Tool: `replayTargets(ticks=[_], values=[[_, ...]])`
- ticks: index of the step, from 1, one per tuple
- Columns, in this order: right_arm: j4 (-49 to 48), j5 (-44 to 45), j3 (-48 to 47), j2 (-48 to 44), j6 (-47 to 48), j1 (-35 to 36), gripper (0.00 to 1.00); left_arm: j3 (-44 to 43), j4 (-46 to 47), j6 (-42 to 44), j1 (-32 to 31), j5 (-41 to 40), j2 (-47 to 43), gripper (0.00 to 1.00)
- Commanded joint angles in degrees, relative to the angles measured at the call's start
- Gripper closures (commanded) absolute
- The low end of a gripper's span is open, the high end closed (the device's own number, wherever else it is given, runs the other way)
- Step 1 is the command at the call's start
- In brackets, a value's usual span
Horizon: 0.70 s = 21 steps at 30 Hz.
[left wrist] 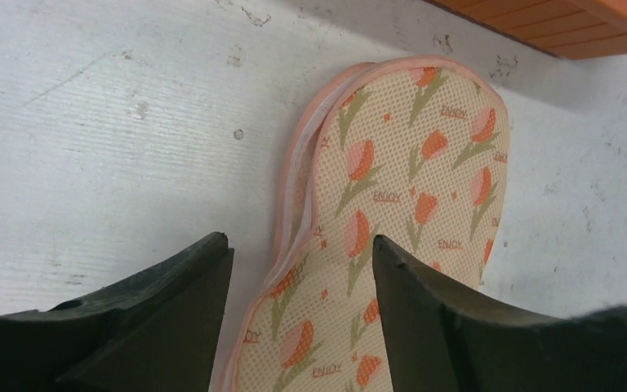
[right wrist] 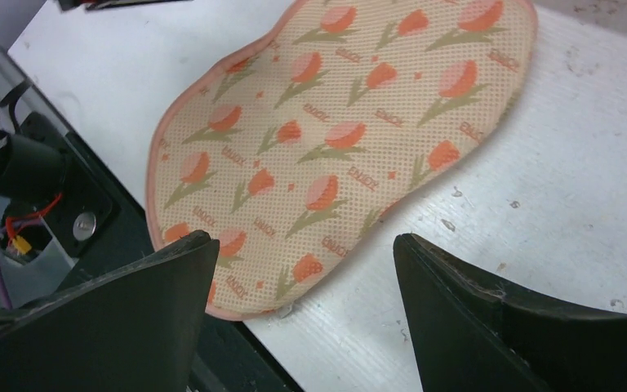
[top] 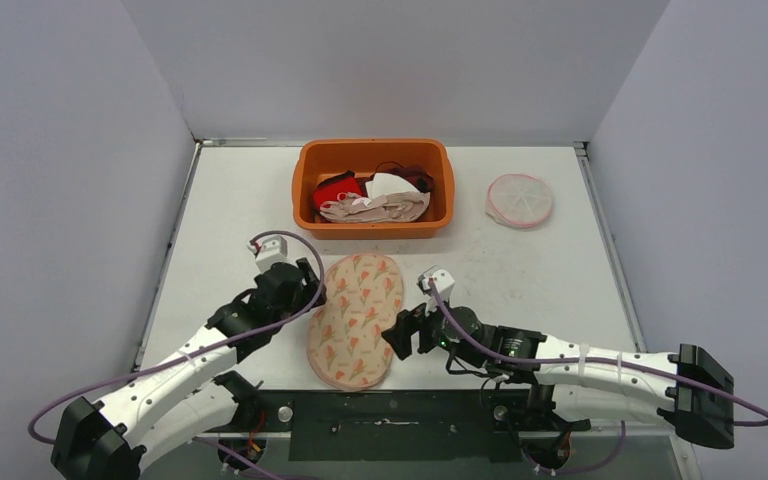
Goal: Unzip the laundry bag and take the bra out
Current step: Close the laundry bag at the center of the board, then adjust the laundry bag at the center of the board.
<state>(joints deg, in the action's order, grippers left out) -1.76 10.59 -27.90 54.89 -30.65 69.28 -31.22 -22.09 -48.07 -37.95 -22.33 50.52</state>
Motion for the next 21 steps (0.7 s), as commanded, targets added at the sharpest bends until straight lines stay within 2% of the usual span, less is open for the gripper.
replayTargets(ticks=[1, 5, 9, 12, 18, 21], values=[[-5.33, -0.67, 3.3, -0.57, -7.7, -4.99, 0.18, 4.56, 4.16, -1.5, 0.63, 1.81, -4.11, 0.35], [-10.62, -6.71, 6.79, 0.79, -12.11, -9.66, 0.18, 11.68, 11.31, -3.2, 1.03, 8.08, -6.71, 0.27], [-11.43, -7.18, 7.35, 1.59, -12.59, -9.95, 0.19, 16.55, 15.73, -5.04, 1.13, 11.82, -7.14, 0.21], [-11.19, -6.74, 7.65, 1.25, -12.64, -9.94, 0.19, 19.44, 19.31, -6.26, 1.13, 14.0, -7.4, 0.21], [-10.76, -4.68, 10.04, -0.88, -13.45, -9.95, 0.2, 25.31, 29.55, -10.01, 0.7, 18.01, -7.91, 0.38], [-9.67, -3.25, 11.19, -2.94, -13.9, -9.95, 0.2, 26.64, 32.01, -11.87, -0.72, 18.27, -8.28, 0.4]])
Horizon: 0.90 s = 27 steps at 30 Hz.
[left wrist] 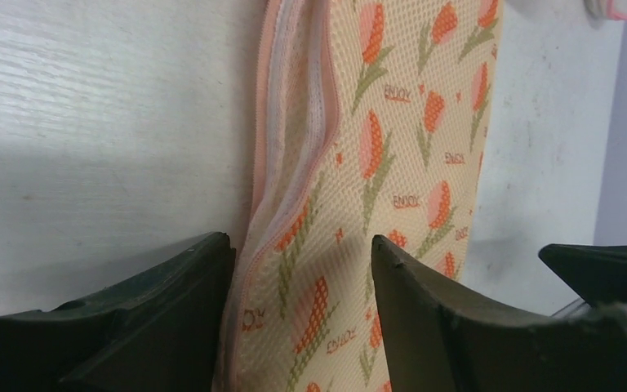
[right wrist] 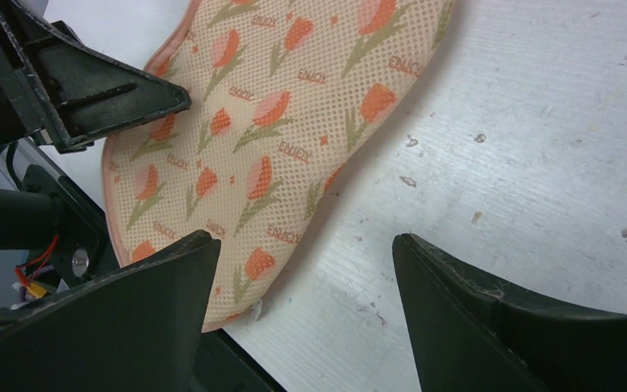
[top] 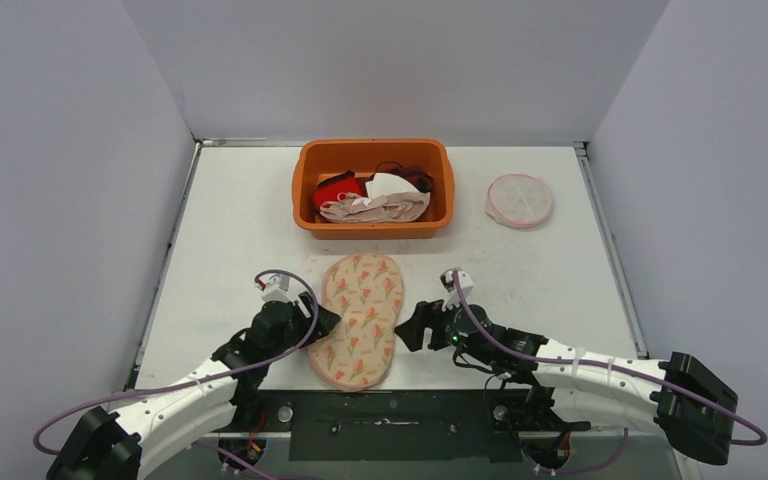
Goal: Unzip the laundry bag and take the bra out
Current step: Adjust the laundry bag at the center of the board.
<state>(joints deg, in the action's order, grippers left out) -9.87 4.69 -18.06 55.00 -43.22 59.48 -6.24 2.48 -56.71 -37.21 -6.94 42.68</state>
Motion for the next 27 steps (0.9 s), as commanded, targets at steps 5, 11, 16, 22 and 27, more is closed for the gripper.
replayTargets(ticks=[5, 11, 16, 22, 27], values=[[3.33, 7.64, 1.8, -8.02, -1.51, -0.24, 0.21, 1.69, 11.18, -6.46, -8.96, -0.53, 1.0, 0.41], [9.61, 13.04, 0.77, -14.19, -1.06, -0.42, 0.21, -3.22, 14.7, -7.63, -17.3, -5.11, 9.91, 0.41], [15.1, 13.92, -0.38, -17.11, -0.89, -0.51, 0.21, -12.06, 15.59, -5.32, -22.78, -7.12, 22.31, 0.35], [20.98, 12.29, 0.59, -21.18, -5.53, -0.12, 0.21, -22.94, 10.84, -1.92, -28.21, -10.25, 32.57, 0.32], [25.44, 12.52, 2.75, -26.13, -10.75, 0.52, 0.2, -24.24, 5.47, -1.63, -28.62, -13.14, 30.6, 0.23]])
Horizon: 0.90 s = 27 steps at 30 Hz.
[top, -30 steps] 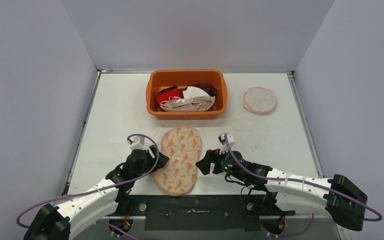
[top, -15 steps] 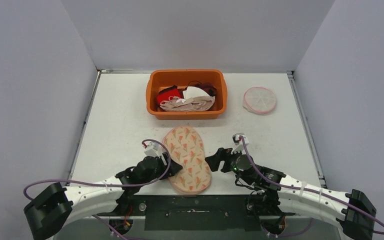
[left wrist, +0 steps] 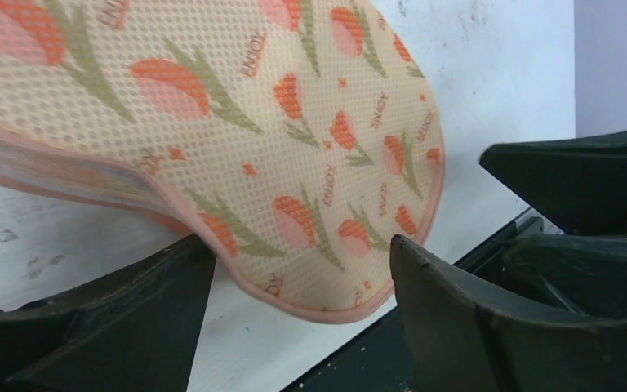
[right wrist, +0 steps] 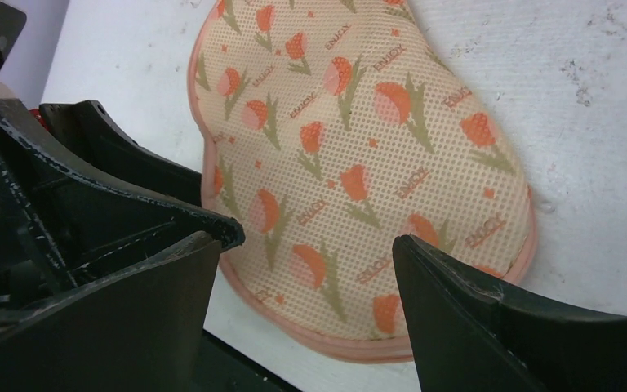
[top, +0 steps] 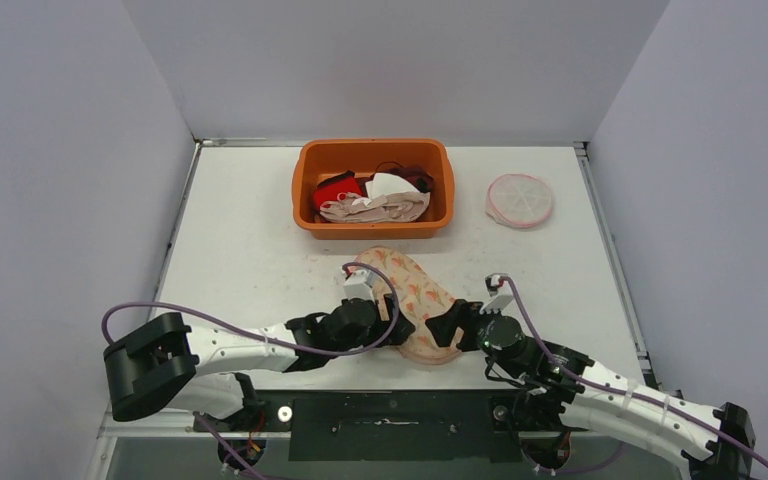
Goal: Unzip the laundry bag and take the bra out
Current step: Adjust the laundry bag at the center of the board.
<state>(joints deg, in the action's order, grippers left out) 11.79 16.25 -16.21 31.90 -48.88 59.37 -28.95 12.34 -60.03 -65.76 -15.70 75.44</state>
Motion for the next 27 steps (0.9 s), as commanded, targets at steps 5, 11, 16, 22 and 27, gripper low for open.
replayTargets(ticks=[5, 11, 16, 22, 27], values=[[7.03, 0.53, 1.34, -2.86, -10.42, 0.94, 0.21, 1.05, -14.59, 1.54, -0.01, -7.18, -10.66, 0.19], [2.1, -0.8, 0.43, 2.28, -11.96, 5.47, 0.27, 7.06, -25.38, 0.08, 0.09, -12.31, -29.43, 0.2], [-3.88, 1.96, -5.08, 10.67, -5.69, 14.46, 0.3, 7.73, -27.64, 0.24, 0.47, -14.93, -36.58, 0.2], [-7.27, 2.39, -12.96, 26.42, 3.73, 21.89, 0.46, 6.3, -30.97, 0.59, 0.74, -17.79, -38.95, 0.21], [-5.67, 3.37, -15.9, 37.95, 5.78, 23.93, 0.52, 6.34, -31.75, 0.21, 1.14, -17.75, -38.68, 0.21]])
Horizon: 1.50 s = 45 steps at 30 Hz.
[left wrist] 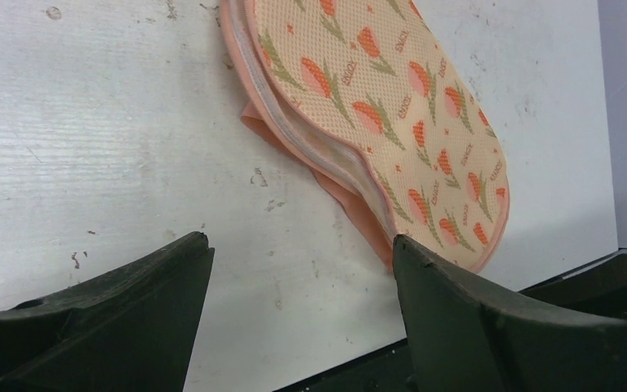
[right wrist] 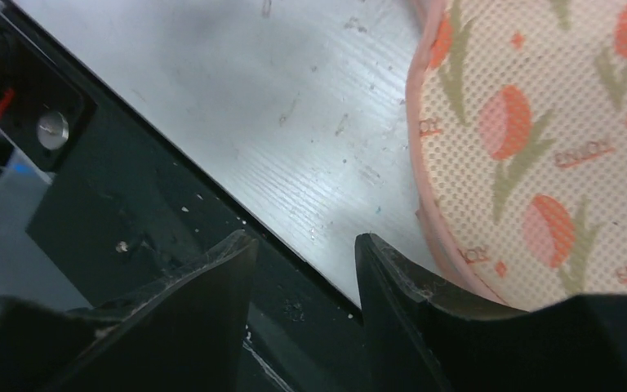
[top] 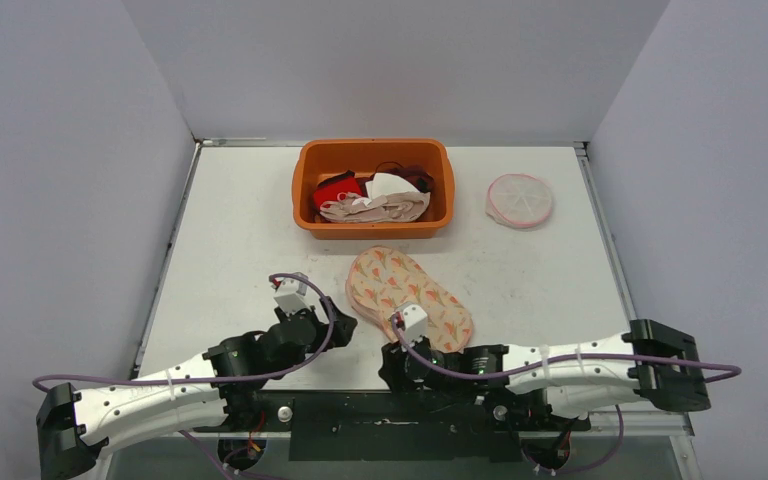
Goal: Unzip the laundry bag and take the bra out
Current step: Adjust the laundry bag at the center of the board.
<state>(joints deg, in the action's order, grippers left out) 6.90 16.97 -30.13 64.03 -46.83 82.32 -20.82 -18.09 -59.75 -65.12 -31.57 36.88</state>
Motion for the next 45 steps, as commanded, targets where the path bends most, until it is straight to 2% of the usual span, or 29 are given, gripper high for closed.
replayTargets(ticks=[1, 6, 11, 17, 23, 30, 34, 38, 42, 44, 45], values=[[-0.41, 3.49, -1.67, 7.21, 2.95, 0.92, 0.53, -1.71, -1.34, -0.18, 0.54, -1.99, -0.12, 0.21], [-1.25, 8.63, 4.18, 7.46, -2.22, -0.37, 0.54, -1.53, -0.47, 0.23, 1.26, -1.44, -0.23, 0.21], [3.01, 15.39, 6.93, 3.79, -6.62, -2.9, 0.54, -1.9, 2.34, 2.0, 3.21, 1.76, 1.3, 0.21], [4.97, 18.32, 10.96, -4.14, -10.15, -11.81, 0.5, -2.04, 7.07, 3.02, 7.3, 7.23, 4.58, 0.21], [5.37, 16.5, 11.61, -12.38, -4.97, -14.05, 0.39, -3.66, 12.95, 4.19, 11.33, 12.74, 8.47, 0.23], [1.07, 1.83, 11.58, -24.06, 7.82, -13.32, 0.29, -11.04, 21.02, 7.52, 13.43, 18.41, 16.49, 0.26], [-1.24, 3.87, 9.25, -28.12, 10.04, -13.37, 0.28, -15.07, 26.49, 9.77, 14.91, 21.99, 23.1, 0.29], [-2.93, 13.65, 5.85, -25.68, 10.65, -13.52, 0.28, -16.61, 33.8, 11.86, 16.58, 24.78, 30.36, 0.37], [-0.48, 22.42, 1.25, -19.69, 9.27, -14.17, 0.28, -17.65, 37.88, 13.01, 17.74, 26.53, 36.97, 0.52], [0.24, 22.88, -0.97, -15.95, 9.44, -15.29, 0.35, -17.55, 39.21, 13.34, 17.83, 27.33, 39.4, 0.61], [-0.07, 21.42, -1.88, -14.34, 10.21, -16.6, 0.42, -17.26, 39.57, 13.36, 17.84, 27.56, 40.23, 0.65]])
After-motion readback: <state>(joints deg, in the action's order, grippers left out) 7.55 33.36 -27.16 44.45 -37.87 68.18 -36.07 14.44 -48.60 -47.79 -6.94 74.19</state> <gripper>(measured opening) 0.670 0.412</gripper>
